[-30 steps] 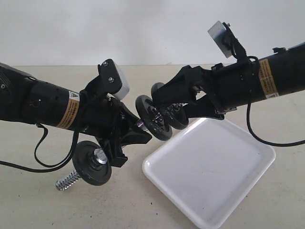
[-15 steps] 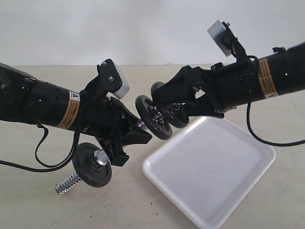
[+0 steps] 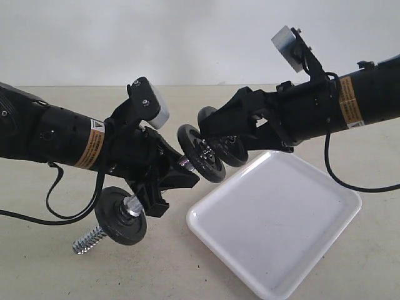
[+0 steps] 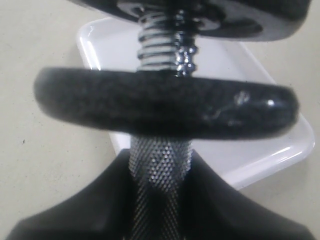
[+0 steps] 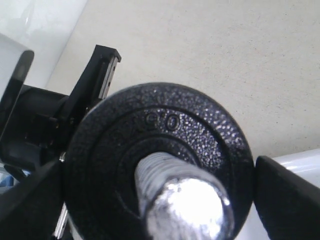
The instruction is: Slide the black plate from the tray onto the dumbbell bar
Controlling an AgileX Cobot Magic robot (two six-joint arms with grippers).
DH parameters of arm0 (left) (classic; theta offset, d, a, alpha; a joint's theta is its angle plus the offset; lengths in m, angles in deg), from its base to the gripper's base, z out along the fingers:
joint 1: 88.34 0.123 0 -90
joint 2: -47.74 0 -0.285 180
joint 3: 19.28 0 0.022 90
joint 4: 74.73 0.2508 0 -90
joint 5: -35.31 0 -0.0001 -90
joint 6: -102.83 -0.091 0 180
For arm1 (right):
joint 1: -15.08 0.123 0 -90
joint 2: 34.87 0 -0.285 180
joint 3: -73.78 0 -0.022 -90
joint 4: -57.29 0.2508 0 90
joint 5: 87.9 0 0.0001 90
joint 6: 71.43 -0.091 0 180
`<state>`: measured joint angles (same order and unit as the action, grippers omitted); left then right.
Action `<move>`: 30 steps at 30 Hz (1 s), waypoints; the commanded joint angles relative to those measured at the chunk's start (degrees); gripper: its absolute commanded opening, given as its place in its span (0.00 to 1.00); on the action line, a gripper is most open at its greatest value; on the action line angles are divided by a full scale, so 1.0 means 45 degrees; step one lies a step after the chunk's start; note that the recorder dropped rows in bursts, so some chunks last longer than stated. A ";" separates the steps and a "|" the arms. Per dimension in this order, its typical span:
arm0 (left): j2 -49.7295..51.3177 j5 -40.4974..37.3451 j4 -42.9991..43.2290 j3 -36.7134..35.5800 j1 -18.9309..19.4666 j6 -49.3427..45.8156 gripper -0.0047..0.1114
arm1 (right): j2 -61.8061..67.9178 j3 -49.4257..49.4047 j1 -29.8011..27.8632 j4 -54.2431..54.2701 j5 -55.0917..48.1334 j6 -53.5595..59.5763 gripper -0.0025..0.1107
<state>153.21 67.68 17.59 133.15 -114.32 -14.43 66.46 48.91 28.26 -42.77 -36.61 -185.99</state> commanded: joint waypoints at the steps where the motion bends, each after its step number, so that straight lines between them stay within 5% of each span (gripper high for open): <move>1: -0.0736 0.1448 -0.1577 0.0540 0.0018 0.0191 0.08 | -0.0189 0.0086 -0.0110 0.0024 -0.0693 0.0410 0.02; 10: -0.0736 0.1448 -0.1577 0.0540 0.0018 0.0191 0.08 | -0.0189 0.0086 -0.0110 0.0024 -0.0967 0.0838 0.10; 13: -0.0736 0.1448 -0.1577 0.0540 0.0018 0.0191 0.08 | -0.0189 0.0086 -0.0110 0.0024 -0.0967 0.0870 0.29; 18: -0.0736 0.1448 -0.1577 0.0540 0.0018 0.0191 0.08 | -0.0189 0.0086 -0.0110 0.0024 -0.1075 0.0437 0.80; 20: -0.0736 0.1448 -0.1577 0.0540 0.0018 0.0191 0.08 | -0.0189 0.0086 -0.0110 0.0024 -0.1164 0.0362 0.88; 30: -0.0736 0.0909 -0.1577 0.0540 0.0018 0.0191 0.08 | -0.0189 0.0086 -0.0139 0.0024 -0.1340 0.0502 0.90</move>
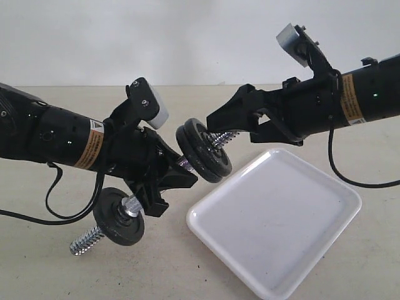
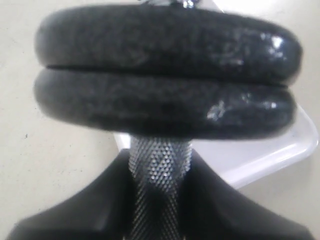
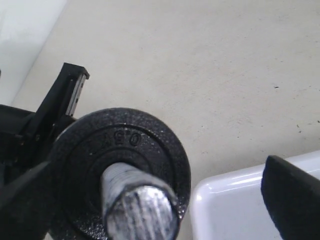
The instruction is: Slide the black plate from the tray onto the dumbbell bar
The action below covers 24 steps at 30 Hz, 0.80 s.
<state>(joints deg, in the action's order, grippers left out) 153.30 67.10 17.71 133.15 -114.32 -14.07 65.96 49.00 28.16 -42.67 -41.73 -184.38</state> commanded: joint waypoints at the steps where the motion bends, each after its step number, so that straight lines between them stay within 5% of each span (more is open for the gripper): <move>1: -0.0757 0.0852 -0.1603 0.0540 0.0018 0.0131 0.08 | -0.0077 0.0066 -0.0115 0.0001 -0.0299 0.0144 0.90; 24: -0.0757 -0.2691 -0.2430 0.0540 0.0018 0.0440 0.08 | -0.0077 0.0066 -0.0115 0.0001 -0.0980 0.0890 0.90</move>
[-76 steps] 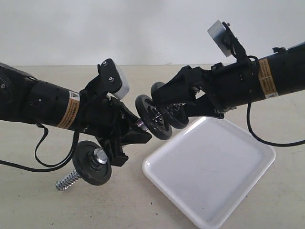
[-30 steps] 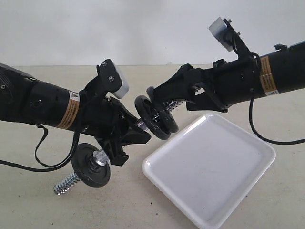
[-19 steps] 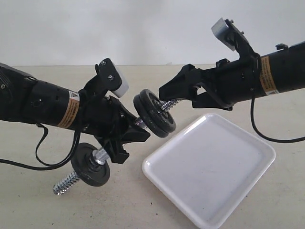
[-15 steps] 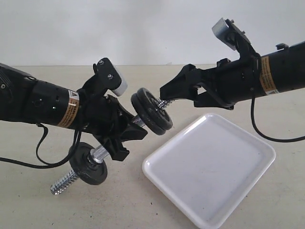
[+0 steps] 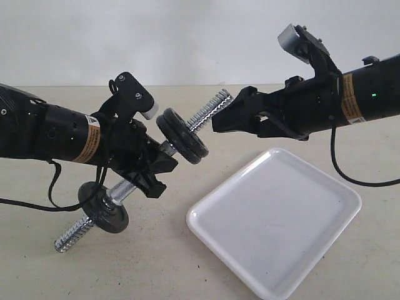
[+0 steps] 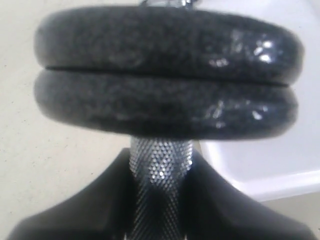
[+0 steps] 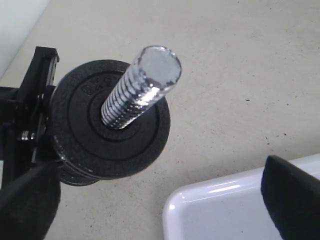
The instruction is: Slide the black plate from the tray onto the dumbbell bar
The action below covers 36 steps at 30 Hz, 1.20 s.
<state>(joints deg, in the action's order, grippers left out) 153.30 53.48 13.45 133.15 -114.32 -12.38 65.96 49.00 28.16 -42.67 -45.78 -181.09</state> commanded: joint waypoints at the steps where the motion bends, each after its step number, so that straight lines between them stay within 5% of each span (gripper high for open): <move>1: -0.0757 0.0219 -0.1658 0.0540 0.0018 0.0064 0.08 | -0.0077 0.0066 -0.0115 0.0001 -0.0081 0.0192 0.90; 36: 0.0960 0.0770 -0.4890 0.0735 0.0018 -0.0636 0.08 | -0.0077 0.0066 -0.0115 0.0001 -0.0093 0.0150 0.90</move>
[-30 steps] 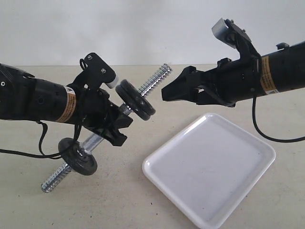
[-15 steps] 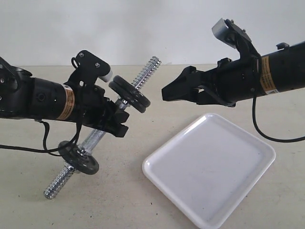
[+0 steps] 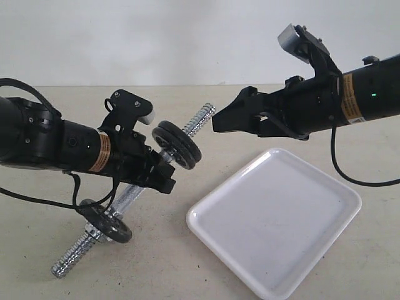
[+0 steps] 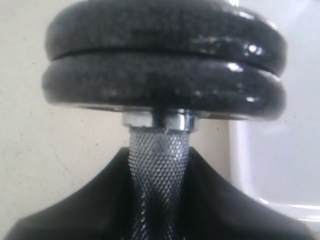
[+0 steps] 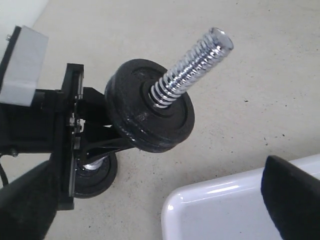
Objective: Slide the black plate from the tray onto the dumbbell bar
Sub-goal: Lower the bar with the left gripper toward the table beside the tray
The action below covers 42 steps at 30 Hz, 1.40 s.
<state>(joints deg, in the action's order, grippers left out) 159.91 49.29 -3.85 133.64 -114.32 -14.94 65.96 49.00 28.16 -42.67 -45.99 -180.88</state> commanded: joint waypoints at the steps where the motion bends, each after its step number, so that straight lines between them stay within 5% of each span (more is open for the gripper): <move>1: -0.0451 0.1701 -0.1164 0.0653 0.0018 -0.0067 0.08 | -0.0077 0.0066 -0.0115 0.0001 -0.0045 0.0103 0.90; 13: -0.0355 0.2267 -0.1336 0.0723 0.0018 -0.0235 0.08 | -0.0077 0.0066 -0.0115 0.0001 -0.0071 0.0127 0.90; 22: 0.0078 0.3702 -0.4214 0.0723 0.0018 -0.1801 0.08 | -0.0077 0.0066 -0.0115 0.0058 -0.0072 0.0210 0.90; 42: 0.1201 0.4324 -0.4465 0.0723 0.0018 -0.1855 0.08 | -0.0077 0.0066 -0.0115 0.0439 -0.0072 0.0473 0.90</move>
<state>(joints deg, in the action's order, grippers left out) 168.34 58.43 -21.11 134.85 -114.32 -23.10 65.96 49.00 28.16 -41.16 -46.07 -179.43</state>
